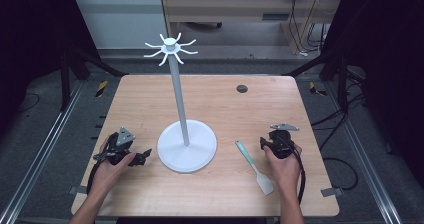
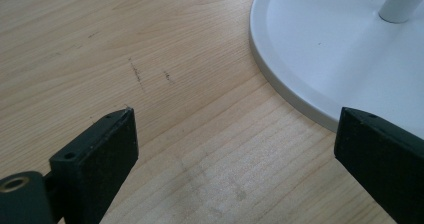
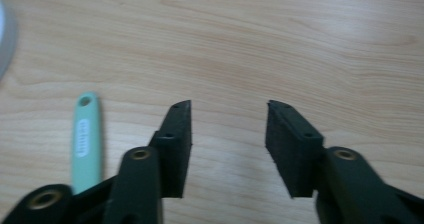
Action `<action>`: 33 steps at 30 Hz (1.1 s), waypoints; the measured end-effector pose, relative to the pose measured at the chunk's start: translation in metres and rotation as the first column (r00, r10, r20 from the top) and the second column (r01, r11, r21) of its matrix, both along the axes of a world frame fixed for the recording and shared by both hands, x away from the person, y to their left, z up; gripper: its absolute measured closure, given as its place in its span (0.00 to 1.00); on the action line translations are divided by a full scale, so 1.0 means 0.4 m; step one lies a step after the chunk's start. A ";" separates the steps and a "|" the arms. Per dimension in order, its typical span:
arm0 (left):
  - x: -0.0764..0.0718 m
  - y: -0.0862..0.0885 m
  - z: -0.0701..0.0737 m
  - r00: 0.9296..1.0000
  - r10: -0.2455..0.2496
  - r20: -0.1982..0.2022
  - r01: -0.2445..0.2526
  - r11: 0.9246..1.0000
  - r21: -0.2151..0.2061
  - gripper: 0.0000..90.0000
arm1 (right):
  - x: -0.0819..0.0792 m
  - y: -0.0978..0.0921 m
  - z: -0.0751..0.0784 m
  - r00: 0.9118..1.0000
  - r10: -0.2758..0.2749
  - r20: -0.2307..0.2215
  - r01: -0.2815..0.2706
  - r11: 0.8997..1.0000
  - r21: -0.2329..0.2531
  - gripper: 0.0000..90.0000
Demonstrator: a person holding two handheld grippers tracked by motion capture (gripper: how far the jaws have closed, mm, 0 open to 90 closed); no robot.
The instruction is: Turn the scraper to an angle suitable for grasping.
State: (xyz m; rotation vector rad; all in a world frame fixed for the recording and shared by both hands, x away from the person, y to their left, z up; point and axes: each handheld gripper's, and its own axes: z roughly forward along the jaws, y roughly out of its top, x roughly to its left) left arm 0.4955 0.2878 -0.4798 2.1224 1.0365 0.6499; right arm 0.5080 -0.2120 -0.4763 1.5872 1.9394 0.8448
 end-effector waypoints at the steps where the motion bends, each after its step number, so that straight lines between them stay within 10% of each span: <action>1: 0.000 0.000 0.000 1.000 0.000 -0.001 0.000 1.000 0.001 0.04 | 0.000 0.022 0.003 1.000 0.023 -0.011 -0.023 1.000 -0.008 0.68; 14: 0.001 -0.004 -0.001 1.000 -0.004 -0.002 0.004 1.000 0.010 0.05 | -0.005 0.113 -0.002 0.984 0.170 -0.055 -0.174 0.983 -0.063 0.98; 28: 0.001 -0.007 -0.002 1.000 -0.008 -0.007 0.008 1.000 0.011 0.05 | 0.006 0.149 -0.025 0.967 0.218 -0.134 -0.231 0.968 -0.096 1.00; 33: 0.000 -0.008 -0.003 1.000 -0.008 -0.007 0.008 1.000 0.010 0.05 | 0.000 0.165 -0.025 0.947 0.288 -0.139 -0.298 0.953 -0.058 1.00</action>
